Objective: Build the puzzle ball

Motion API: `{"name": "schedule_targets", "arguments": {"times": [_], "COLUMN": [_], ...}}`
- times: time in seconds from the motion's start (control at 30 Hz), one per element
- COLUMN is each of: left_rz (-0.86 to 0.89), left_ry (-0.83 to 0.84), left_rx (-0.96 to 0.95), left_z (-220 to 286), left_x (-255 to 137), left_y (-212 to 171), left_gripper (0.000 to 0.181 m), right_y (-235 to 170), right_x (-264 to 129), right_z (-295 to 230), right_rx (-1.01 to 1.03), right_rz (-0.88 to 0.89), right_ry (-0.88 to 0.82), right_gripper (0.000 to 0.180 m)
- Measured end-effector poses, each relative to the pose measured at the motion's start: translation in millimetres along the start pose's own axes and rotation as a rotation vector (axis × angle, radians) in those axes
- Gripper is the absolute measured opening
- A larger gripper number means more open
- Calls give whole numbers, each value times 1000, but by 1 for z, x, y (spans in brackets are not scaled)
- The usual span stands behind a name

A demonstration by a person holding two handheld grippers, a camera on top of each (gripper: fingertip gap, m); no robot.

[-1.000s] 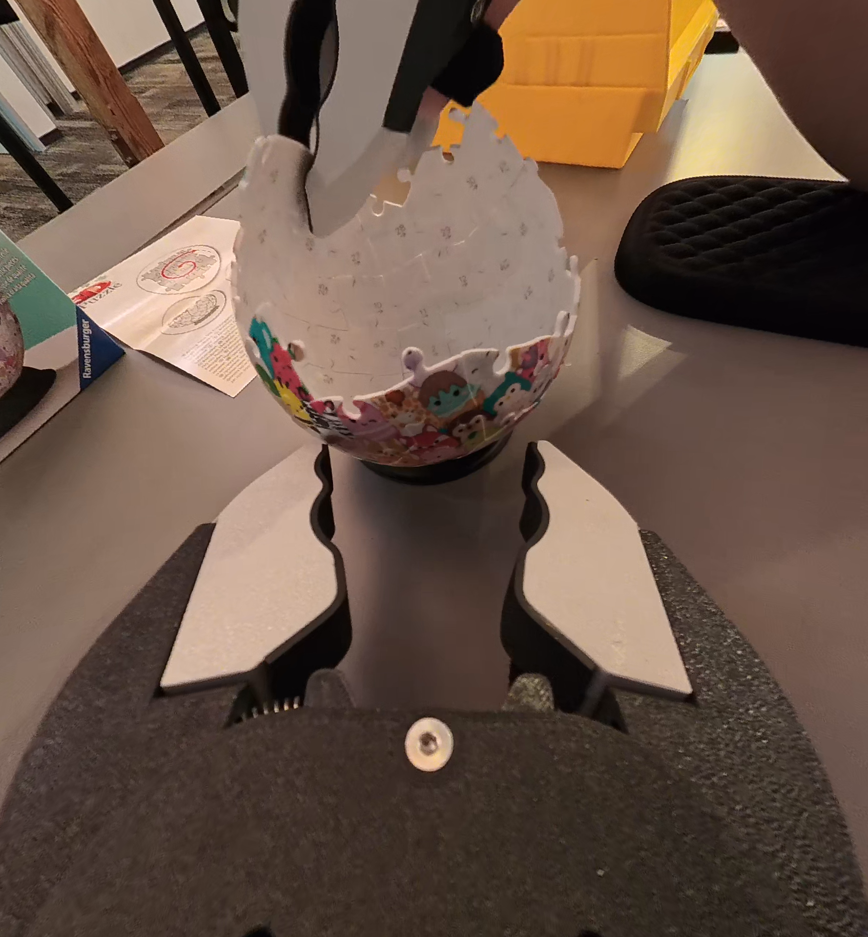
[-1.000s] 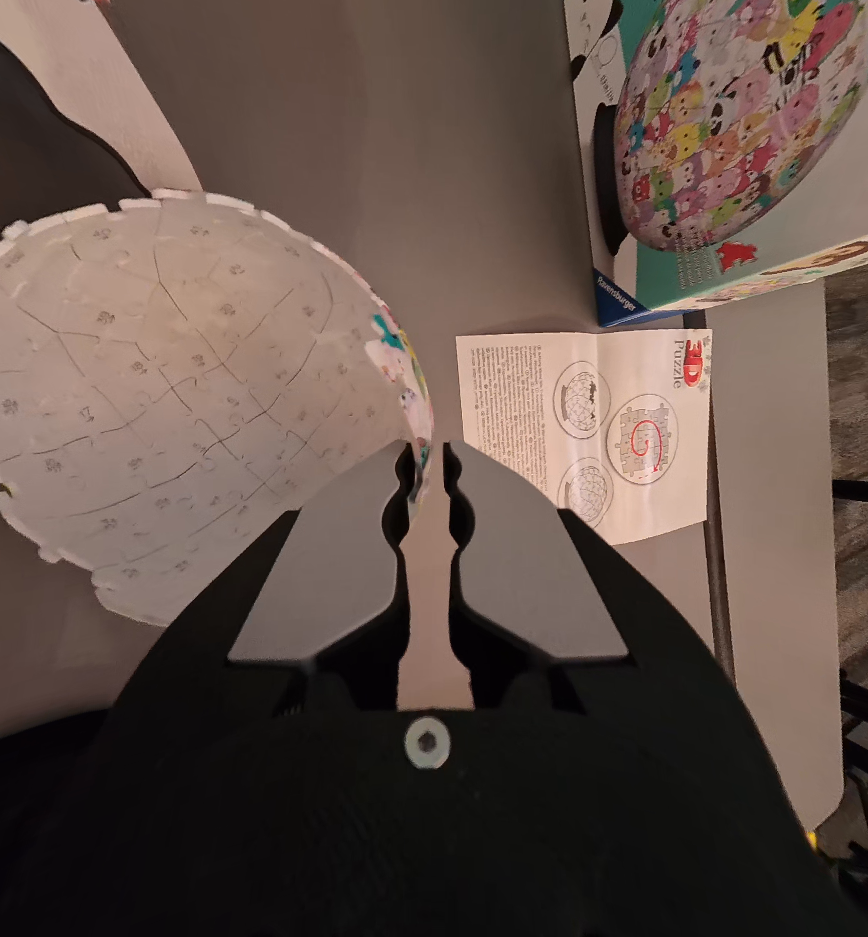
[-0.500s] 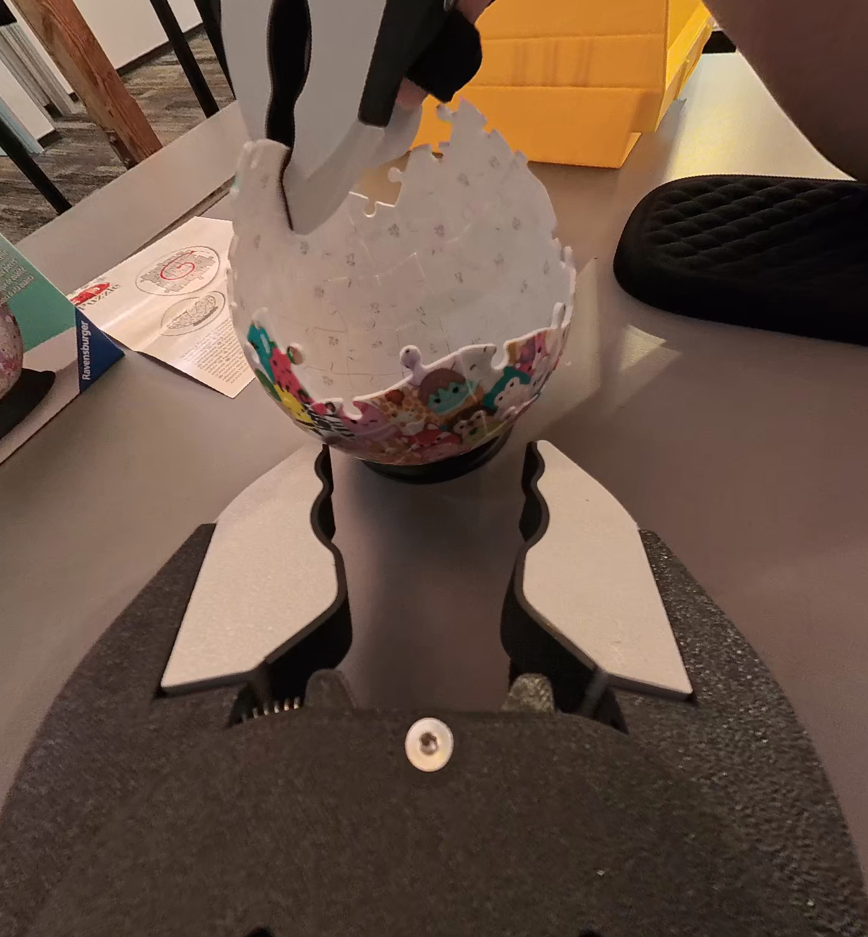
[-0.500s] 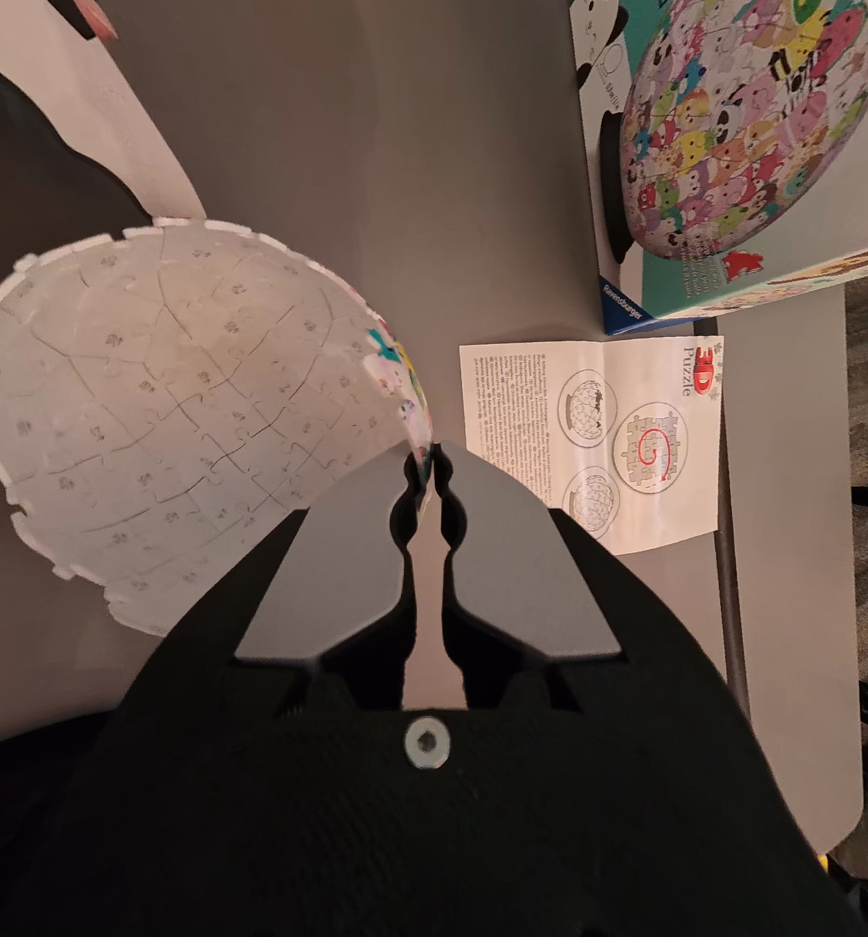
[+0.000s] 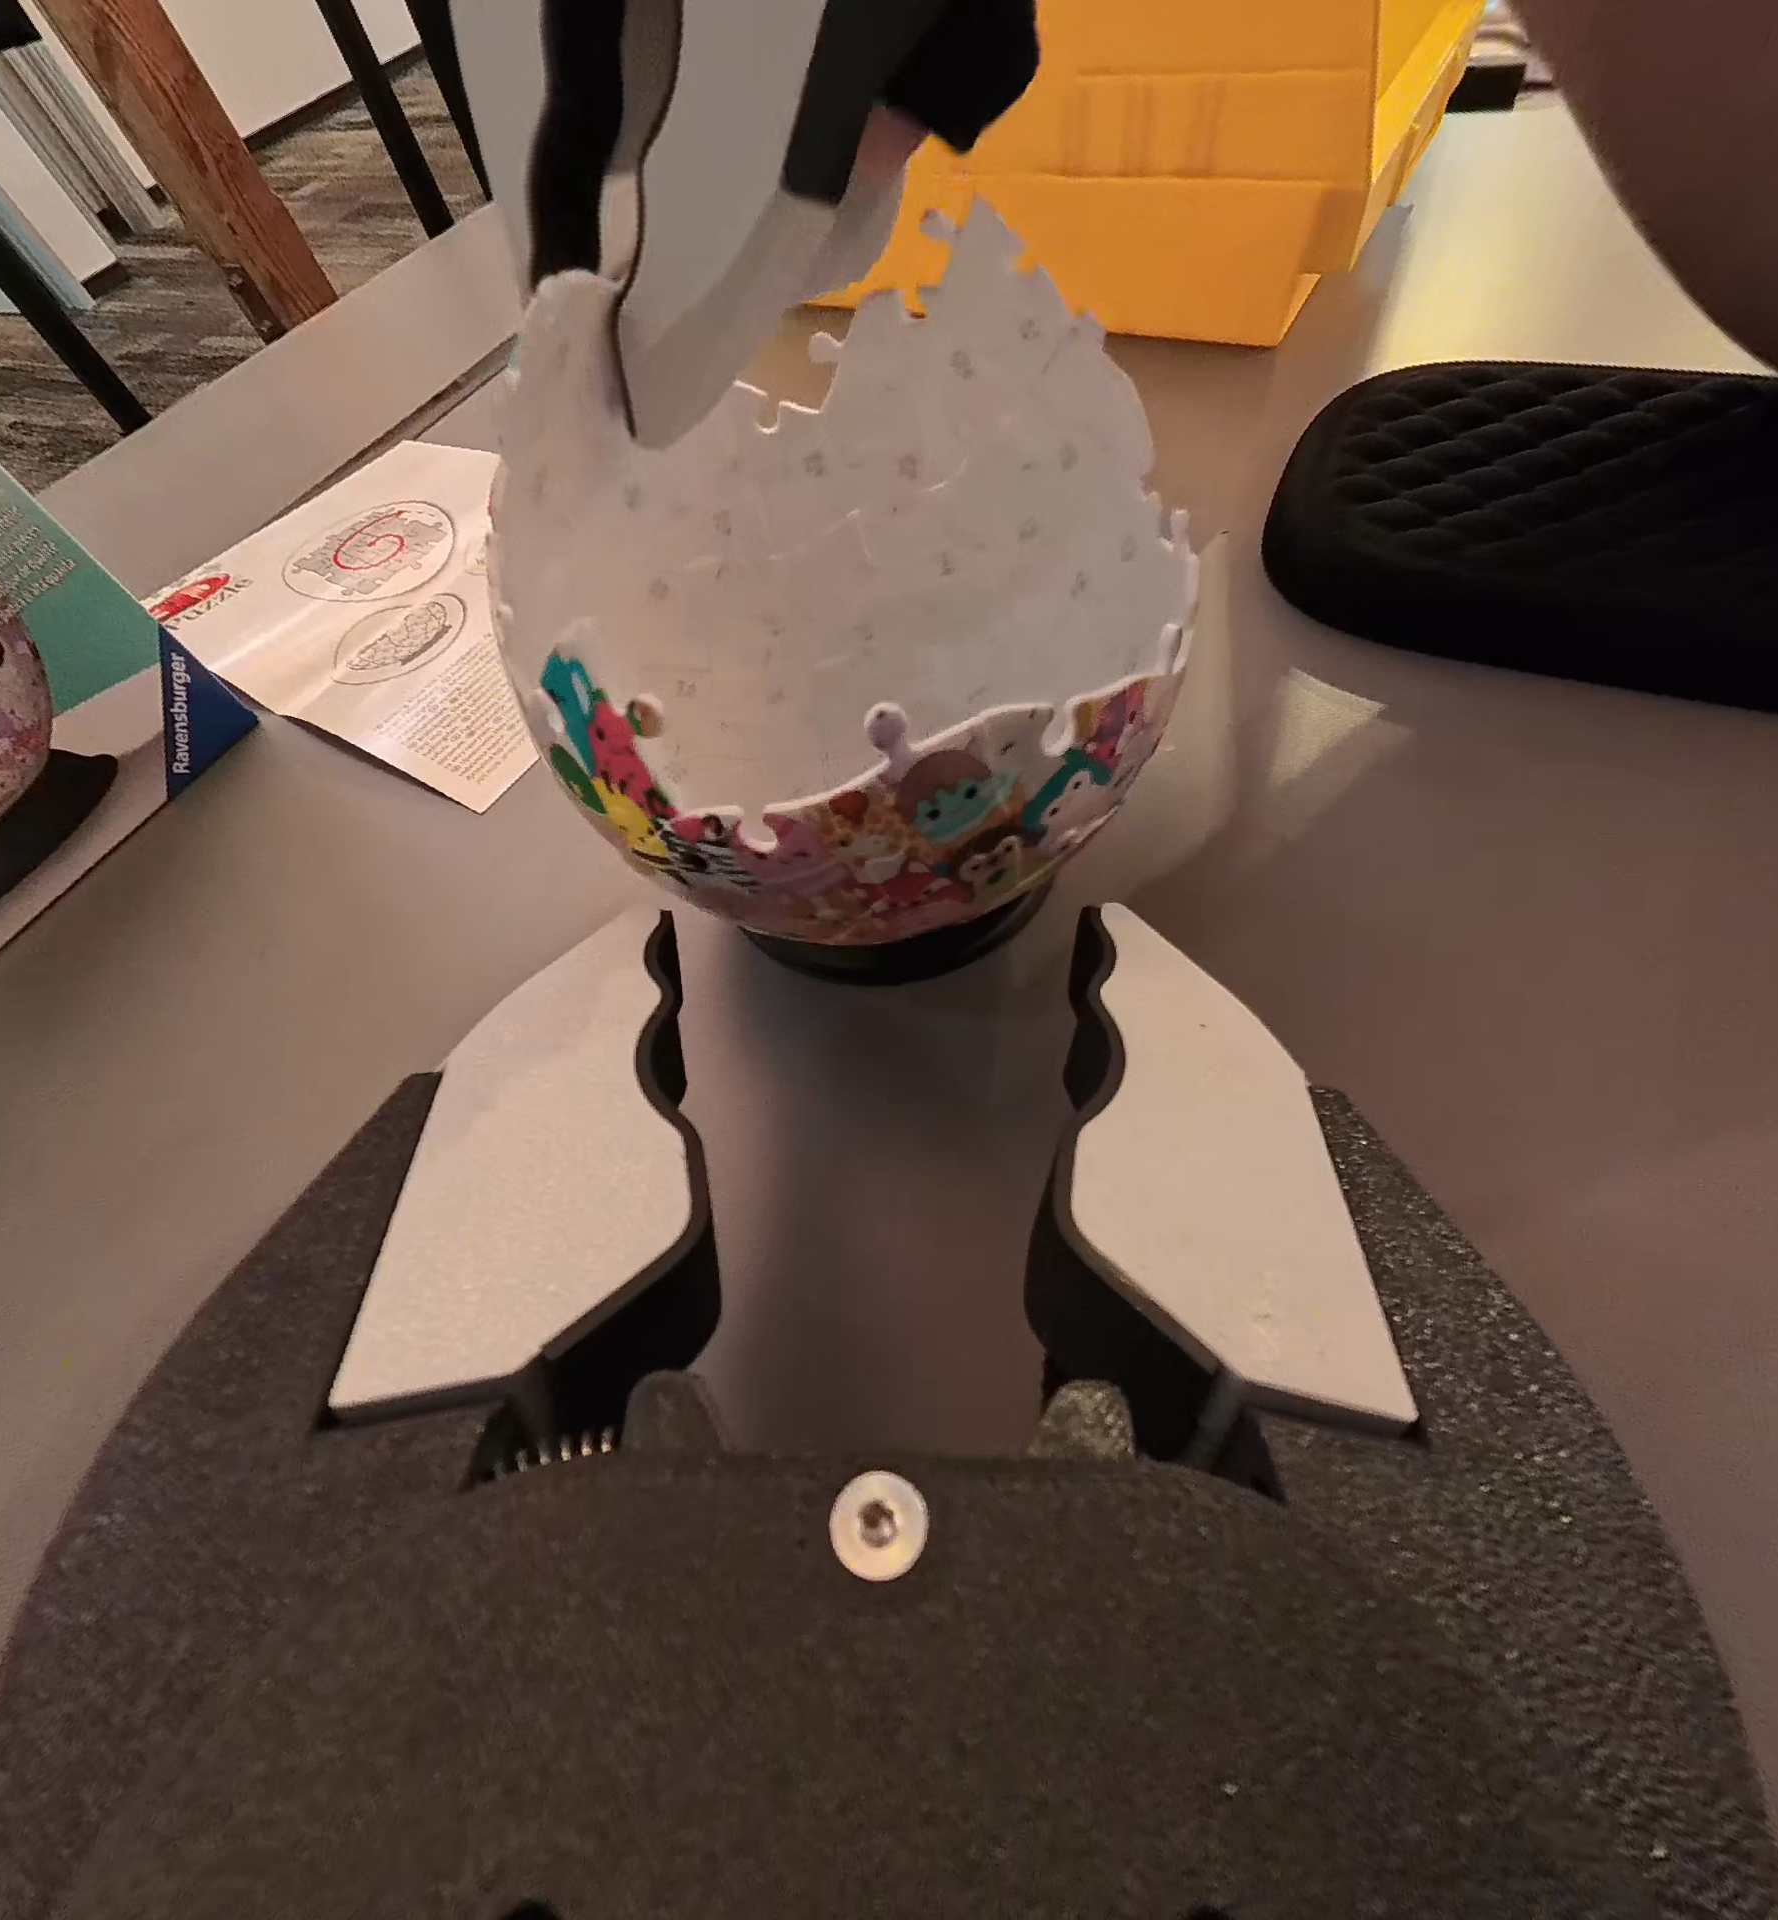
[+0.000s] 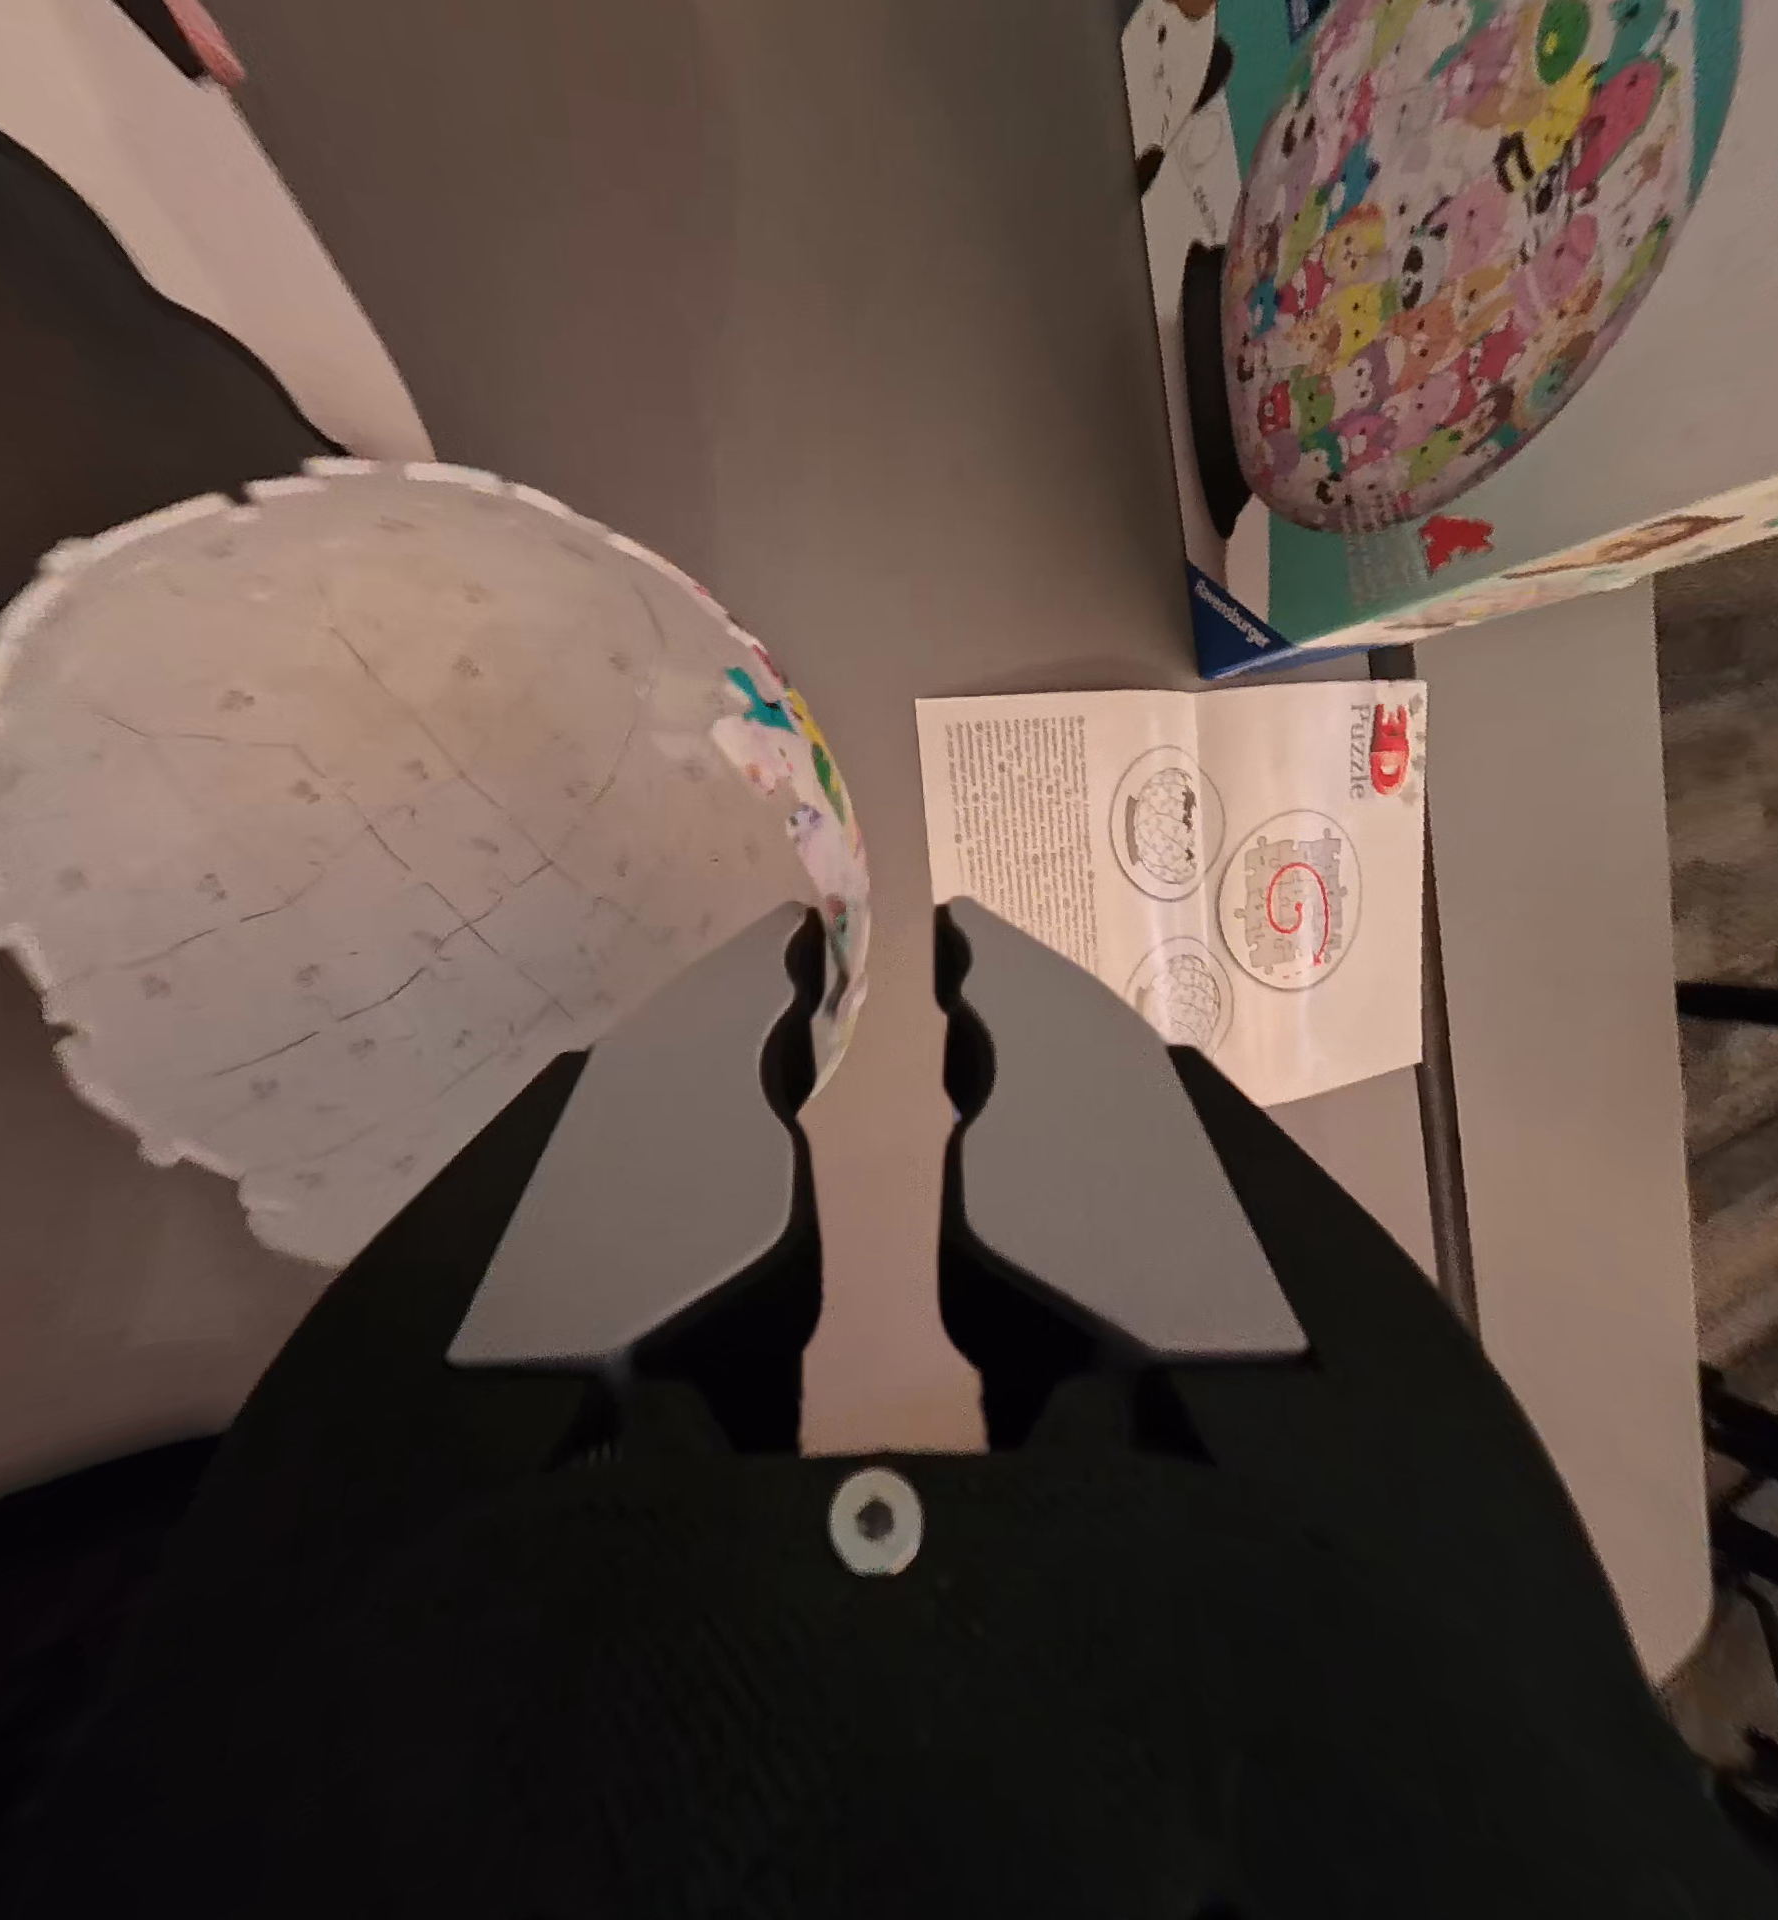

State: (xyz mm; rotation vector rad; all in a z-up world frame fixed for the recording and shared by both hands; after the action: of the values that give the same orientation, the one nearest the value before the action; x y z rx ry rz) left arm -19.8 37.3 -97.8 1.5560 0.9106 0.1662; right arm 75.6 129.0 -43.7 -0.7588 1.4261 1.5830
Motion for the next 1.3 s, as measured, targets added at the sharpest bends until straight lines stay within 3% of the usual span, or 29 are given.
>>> {"name": "schedule_targets", "arguments": {"times": [0.27, 0.53, 0.93, 1.17, 1.3], "left_rz": [-7, -6, -4, 10, 29], "left_ry": [2, 3, -4, -3, 8], "left_rx": [-1, -4, -8, -14, -23], "left_z": [0, 0, 0, -2, -6], "left_x": [1, 1, -1, -6, -12], "left_y": [-1, 0, 1, 4, 7], "left_gripper": [72, 72, 71, 71, 71], "right_y": [-6, -15, -6, 10, 13], "right_x": [-19, -1, -17, -57, -96], "right_z": [1, -4, -2, -3, 6], "right_rx": [154, 269, 240, 189, 60], "right_rz": [119, 73, -10, 311, 637], "right_ry": [64, 113, 126, 190, -9], "right_gripper": [28, 13, 13, 6, 0]}}
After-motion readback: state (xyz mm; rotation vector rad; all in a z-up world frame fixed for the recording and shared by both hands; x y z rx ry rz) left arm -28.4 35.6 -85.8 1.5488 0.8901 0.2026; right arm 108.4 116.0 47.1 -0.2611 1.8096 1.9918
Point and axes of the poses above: each gripper's, where its closed fingertips meet, x out along the fingers, y out of its top, z = x × y across the jaws, the point moved 3 cm from there along -x, back along the fingers, and after that the axes turned 13 degrees about y, right-handed, at the moved point
